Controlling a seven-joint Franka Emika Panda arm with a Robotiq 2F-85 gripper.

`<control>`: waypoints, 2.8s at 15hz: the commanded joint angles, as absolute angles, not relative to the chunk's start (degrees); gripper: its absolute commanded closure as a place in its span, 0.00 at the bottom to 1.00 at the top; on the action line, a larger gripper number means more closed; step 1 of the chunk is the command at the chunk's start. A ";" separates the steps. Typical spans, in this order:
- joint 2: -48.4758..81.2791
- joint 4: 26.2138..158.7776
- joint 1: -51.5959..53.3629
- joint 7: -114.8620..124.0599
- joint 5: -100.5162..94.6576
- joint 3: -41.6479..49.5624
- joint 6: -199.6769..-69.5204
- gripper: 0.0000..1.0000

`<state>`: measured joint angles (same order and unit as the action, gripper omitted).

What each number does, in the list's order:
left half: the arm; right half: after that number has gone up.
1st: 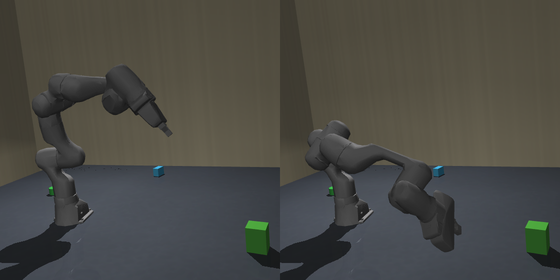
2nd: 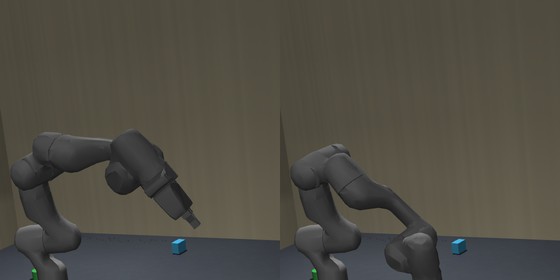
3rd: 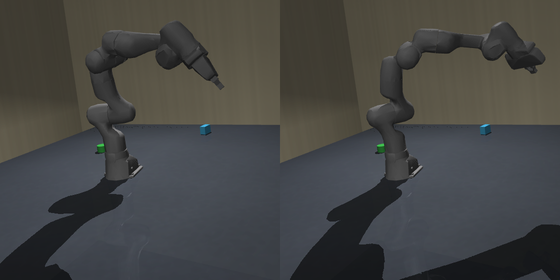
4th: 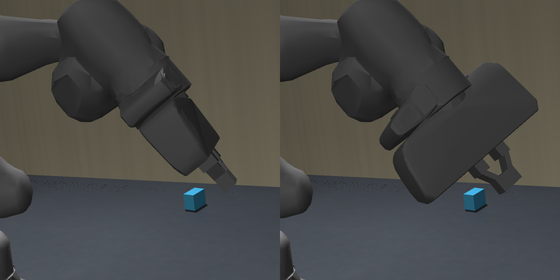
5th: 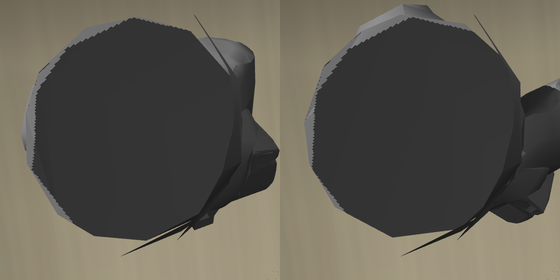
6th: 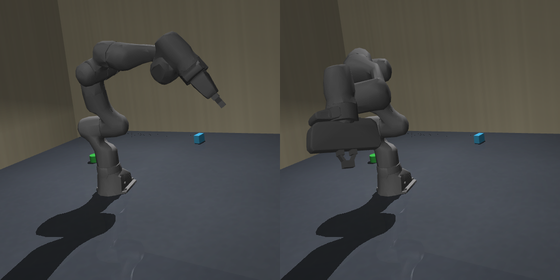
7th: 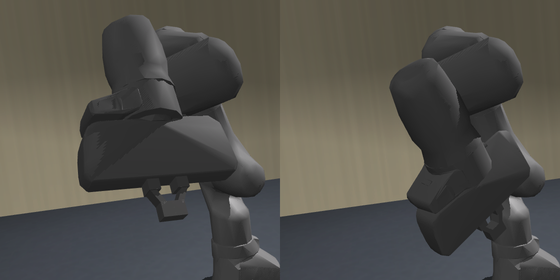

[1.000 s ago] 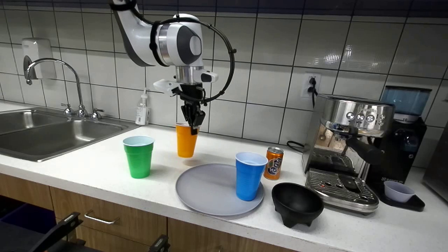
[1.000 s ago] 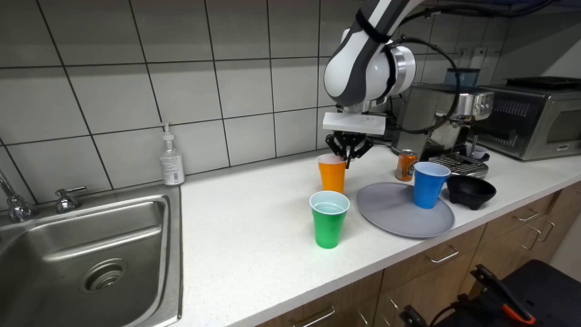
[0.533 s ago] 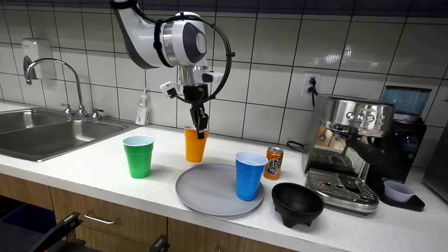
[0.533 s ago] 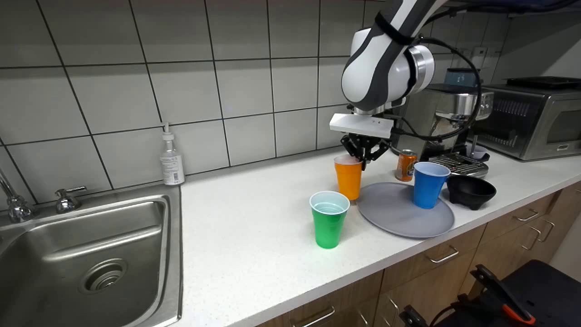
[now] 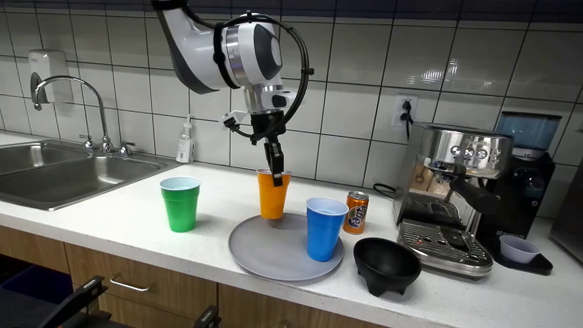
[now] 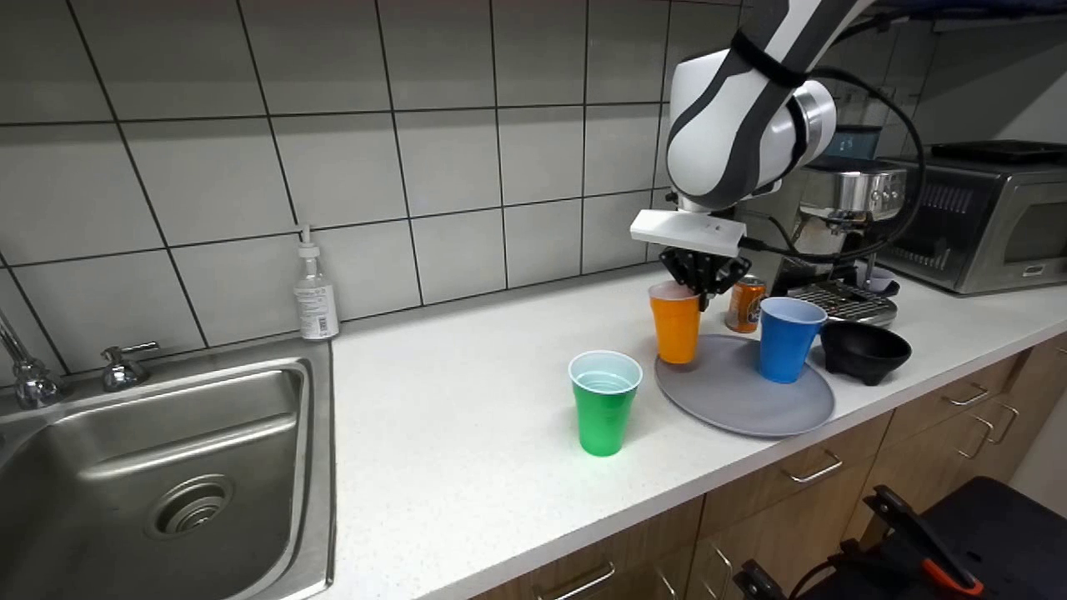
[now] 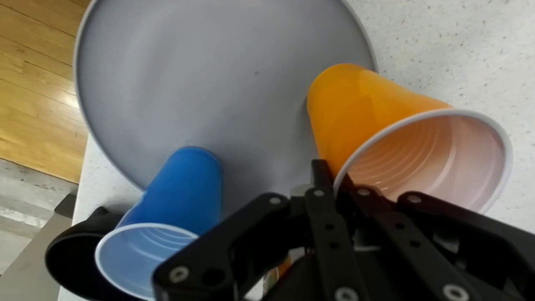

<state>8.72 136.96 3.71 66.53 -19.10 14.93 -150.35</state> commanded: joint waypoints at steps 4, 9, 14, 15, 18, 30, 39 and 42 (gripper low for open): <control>6.96 139.07 0.61 72.44 -23.22 14.96 -150.27 0.99; 8.75 138.39 -0.14 72.25 -21.93 14.62 -150.45 0.99; 9.74 138.34 -0.10 73.17 -21.66 14.79 -151.00 0.99; 9.77 138.39 -0.09 73.25 -21.65 14.83 -151.14 0.99; 9.24 138.73 0.02 73.66 -21.95 14.95 -151.30 0.69; 0.82 143.30 -0.62 72.45 -22.76 13.65 -150.35 0.00; -4.67 148.48 0.00 61.20 -16.68 5.56 -151.05 0.00; -5.65 149.15 0.51 54.99 -13.02 3.18 -150.69 0.00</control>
